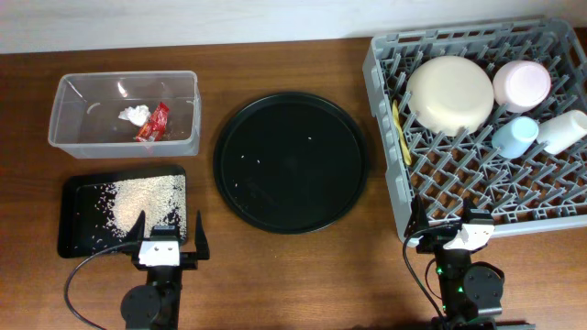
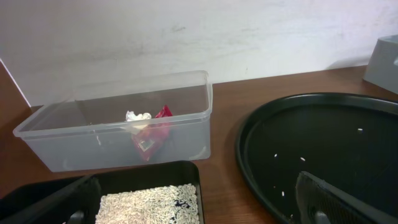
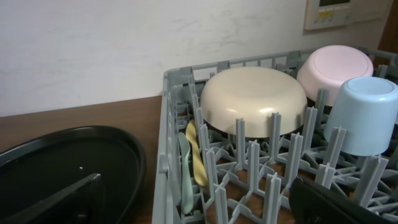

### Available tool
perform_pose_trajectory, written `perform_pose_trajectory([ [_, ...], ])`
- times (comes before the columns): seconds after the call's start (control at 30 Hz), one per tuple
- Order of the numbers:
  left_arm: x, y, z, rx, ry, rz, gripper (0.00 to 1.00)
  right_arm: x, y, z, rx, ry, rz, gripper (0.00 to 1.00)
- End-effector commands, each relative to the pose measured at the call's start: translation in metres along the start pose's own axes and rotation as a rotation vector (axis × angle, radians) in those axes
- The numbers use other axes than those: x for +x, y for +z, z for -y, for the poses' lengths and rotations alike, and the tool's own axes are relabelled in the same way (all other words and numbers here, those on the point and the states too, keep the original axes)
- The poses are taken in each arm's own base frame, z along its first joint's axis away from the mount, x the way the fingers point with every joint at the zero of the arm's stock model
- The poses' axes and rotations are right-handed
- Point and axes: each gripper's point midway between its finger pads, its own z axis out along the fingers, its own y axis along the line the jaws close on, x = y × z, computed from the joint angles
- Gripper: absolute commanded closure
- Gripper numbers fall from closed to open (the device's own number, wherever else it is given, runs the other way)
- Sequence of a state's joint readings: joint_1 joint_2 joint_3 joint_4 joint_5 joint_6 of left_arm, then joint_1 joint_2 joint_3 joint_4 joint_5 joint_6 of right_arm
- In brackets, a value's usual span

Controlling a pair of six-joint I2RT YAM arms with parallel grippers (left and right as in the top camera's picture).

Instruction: Sort waste into correct bins and load items into the dishwasher rack

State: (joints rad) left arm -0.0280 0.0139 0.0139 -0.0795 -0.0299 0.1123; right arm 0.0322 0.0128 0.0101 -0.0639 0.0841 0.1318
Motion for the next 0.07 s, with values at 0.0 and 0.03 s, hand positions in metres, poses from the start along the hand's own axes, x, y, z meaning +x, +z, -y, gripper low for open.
perform_pose_trajectory([
  [0.0,0.0007,-0.0001,0.0013,0.005,0.011,0.003,0.01,0.0028,0.0000,0.0023,0.009,0.007,-0.006,0.02],
  [0.03,0.0008,-0.0001,0.0013,0.005,0.010,0.003,0.01,0.0027,0.0000,0.0023,0.009,0.007,-0.006,0.02],
])
